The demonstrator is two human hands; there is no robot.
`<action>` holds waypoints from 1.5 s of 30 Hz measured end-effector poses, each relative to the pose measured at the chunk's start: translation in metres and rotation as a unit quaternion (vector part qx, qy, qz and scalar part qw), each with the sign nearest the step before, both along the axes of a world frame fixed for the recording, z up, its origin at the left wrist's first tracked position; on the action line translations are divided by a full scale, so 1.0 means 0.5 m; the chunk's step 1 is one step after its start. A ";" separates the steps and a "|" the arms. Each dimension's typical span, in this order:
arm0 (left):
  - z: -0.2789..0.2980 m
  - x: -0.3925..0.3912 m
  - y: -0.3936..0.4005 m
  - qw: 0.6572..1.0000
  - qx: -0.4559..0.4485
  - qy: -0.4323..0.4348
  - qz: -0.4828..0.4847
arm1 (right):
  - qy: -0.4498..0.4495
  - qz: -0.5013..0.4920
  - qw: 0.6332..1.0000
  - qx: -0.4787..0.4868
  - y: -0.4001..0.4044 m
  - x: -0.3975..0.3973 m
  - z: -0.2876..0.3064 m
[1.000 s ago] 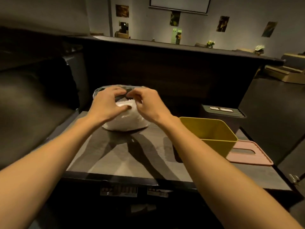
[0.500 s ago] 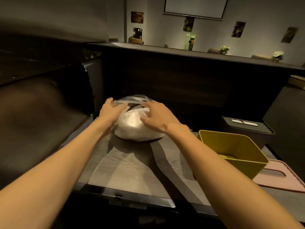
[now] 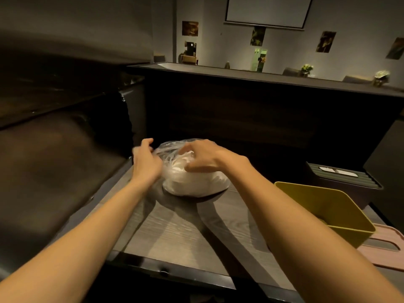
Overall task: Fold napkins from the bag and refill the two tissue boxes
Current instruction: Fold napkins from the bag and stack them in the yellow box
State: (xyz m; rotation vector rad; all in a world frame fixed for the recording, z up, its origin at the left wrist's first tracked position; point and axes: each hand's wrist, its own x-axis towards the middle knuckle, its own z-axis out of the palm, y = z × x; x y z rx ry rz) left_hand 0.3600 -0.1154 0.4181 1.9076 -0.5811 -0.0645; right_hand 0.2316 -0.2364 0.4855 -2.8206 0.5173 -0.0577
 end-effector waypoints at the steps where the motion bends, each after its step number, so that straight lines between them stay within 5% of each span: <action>1: -0.017 -0.006 0.014 0.986 0.061 -0.154 0.032 | 0.011 0.009 1.000 -0.007 0.000 -0.001 -0.002; 3: -0.037 -0.016 0.030 0.910 0.113 -0.400 0.011 | 0.003 -0.002 1.000 -0.028 -0.008 -0.022 -0.005; 4: -0.050 -0.014 0.036 0.888 0.117 -0.443 -0.030 | -0.004 -0.012 0.999 -0.038 -0.011 -0.033 -0.010; 6: -0.076 -0.016 0.042 0.920 0.088 -0.371 -0.093 | -0.033 -0.036 0.997 -0.051 -0.017 -0.054 -0.029; 8: -0.085 -0.032 0.045 0.975 0.021 -0.194 -0.109 | -0.084 -0.063 0.994 -0.036 -0.017 -0.077 -0.053; 10: -0.092 -0.053 0.043 0.988 -0.006 -0.042 -0.151 | -0.122 -0.077 0.989 -0.018 -0.014 -0.096 -0.075; 12: -0.096 -0.069 0.044 0.981 0.007 0.009 -0.196 | -0.129 -0.084 0.988 0.001 -0.008 -0.110 -0.092; 16: -0.136 -0.072 0.052 0.963 0.125 -0.135 -0.198 | -0.144 -0.109 0.983 0.030 0.008 -0.119 -0.109; 23: -0.150 -0.085 0.027 0.968 0.166 -0.162 -0.101 | -0.124 -0.141 0.982 0.032 0.014 -0.079 -0.077; 25: -0.145 -0.100 0.028 0.970 0.128 -0.198 -0.066 | -0.106 -0.146 0.982 0.050 0.009 -0.074 -0.076; 29: -0.127 -0.132 0.056 0.957 -0.111 -0.263 -0.047 | -0.176 -0.114 0.975 0.080 0.006 -0.087 -0.084; 32: -0.119 -0.158 0.077 0.954 -0.210 -0.178 -0.116 | -0.303 -0.051 0.940 0.147 0.019 -0.118 -0.090; 34: -0.113 -0.176 0.085 0.943 -0.278 -0.014 -0.182 | -0.353 -0.013 0.903 0.245 0.036 -0.150 -0.091; 37: -0.093 -0.197 0.093 0.871 -0.342 0.231 -0.267 | -0.376 0.016 0.828 0.415 0.054 -0.191 -0.111; 39: -0.088 -0.210 0.093 0.868 -0.295 0.248 -0.314 | -0.370 -0.004 0.802 0.469 0.064 -0.198 -0.141; 45: -0.097 -0.214 0.078 0.913 -0.204 0.210 -0.283 | -0.362 -0.035 0.826 0.431 0.077 -0.211 -0.210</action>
